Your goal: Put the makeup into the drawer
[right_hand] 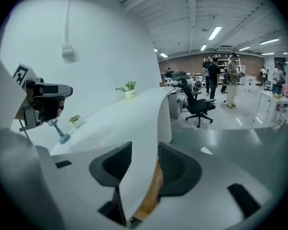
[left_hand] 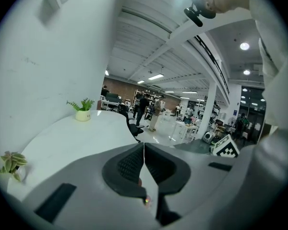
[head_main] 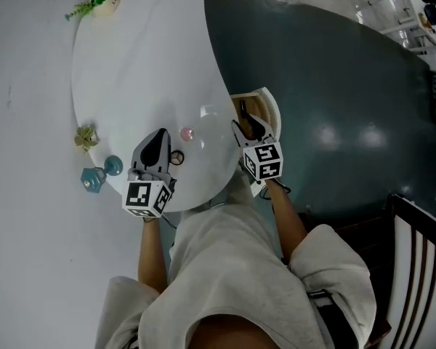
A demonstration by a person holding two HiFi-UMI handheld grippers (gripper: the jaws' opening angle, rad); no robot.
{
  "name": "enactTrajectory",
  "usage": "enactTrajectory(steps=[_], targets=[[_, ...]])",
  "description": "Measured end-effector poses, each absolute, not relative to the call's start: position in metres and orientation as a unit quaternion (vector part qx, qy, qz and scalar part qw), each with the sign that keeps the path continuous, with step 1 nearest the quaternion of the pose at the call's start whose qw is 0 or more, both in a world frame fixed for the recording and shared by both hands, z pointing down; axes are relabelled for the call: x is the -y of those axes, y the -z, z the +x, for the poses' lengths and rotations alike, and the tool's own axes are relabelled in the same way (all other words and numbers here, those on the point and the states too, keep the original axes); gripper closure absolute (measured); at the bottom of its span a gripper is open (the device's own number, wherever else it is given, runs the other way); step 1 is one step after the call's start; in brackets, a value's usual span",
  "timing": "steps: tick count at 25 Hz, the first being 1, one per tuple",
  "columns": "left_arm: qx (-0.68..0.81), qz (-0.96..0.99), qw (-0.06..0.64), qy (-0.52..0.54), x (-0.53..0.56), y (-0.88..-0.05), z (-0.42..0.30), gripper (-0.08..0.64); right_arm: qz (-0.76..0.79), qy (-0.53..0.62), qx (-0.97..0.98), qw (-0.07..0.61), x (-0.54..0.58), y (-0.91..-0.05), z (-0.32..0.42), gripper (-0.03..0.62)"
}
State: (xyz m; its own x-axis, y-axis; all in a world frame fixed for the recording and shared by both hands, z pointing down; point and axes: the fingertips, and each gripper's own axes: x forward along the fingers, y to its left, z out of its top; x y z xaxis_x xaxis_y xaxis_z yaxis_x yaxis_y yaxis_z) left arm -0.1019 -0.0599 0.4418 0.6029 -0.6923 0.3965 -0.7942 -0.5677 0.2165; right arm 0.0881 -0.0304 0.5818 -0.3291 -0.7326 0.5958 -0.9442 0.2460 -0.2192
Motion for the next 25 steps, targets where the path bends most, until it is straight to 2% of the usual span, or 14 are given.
enactTrajectory(steps=[3, 9, 15, 20, 22, 25], targets=[[0.44, 0.868, 0.19, -0.128, 0.054, -0.439, -0.121, 0.548, 0.505, -0.274, 0.793, 0.202, 0.028, -0.58, 0.044, 0.412], [0.479, 0.848, 0.193, -0.118, 0.039, -0.434, -0.166, 0.548, 0.409, -0.265, 0.84, 0.239, 0.028, -0.597, -0.04, 0.353], [0.514, 0.827, 0.2, -0.107, 0.027, -0.434, -0.21, 0.548, 0.355, -0.248, 0.856, 0.283, 0.024, -0.615, -0.086, 0.313], [0.53, 0.817, 0.204, -0.099, 0.02, -0.436, -0.232, 0.548, 0.335, -0.219, 0.85, 0.343, 0.023, -0.628, -0.102, 0.321], [0.534, 0.814, 0.205, -0.098, 0.018, -0.436, -0.237, 0.548, 0.33, -0.207, 0.843, 0.371, 0.023, -0.631, -0.105, 0.342], [0.536, 0.813, 0.206, -0.095, 0.016, -0.436, -0.24, 0.548, 0.333, -0.197, 0.838, 0.385, 0.023, -0.633, -0.105, 0.353]])
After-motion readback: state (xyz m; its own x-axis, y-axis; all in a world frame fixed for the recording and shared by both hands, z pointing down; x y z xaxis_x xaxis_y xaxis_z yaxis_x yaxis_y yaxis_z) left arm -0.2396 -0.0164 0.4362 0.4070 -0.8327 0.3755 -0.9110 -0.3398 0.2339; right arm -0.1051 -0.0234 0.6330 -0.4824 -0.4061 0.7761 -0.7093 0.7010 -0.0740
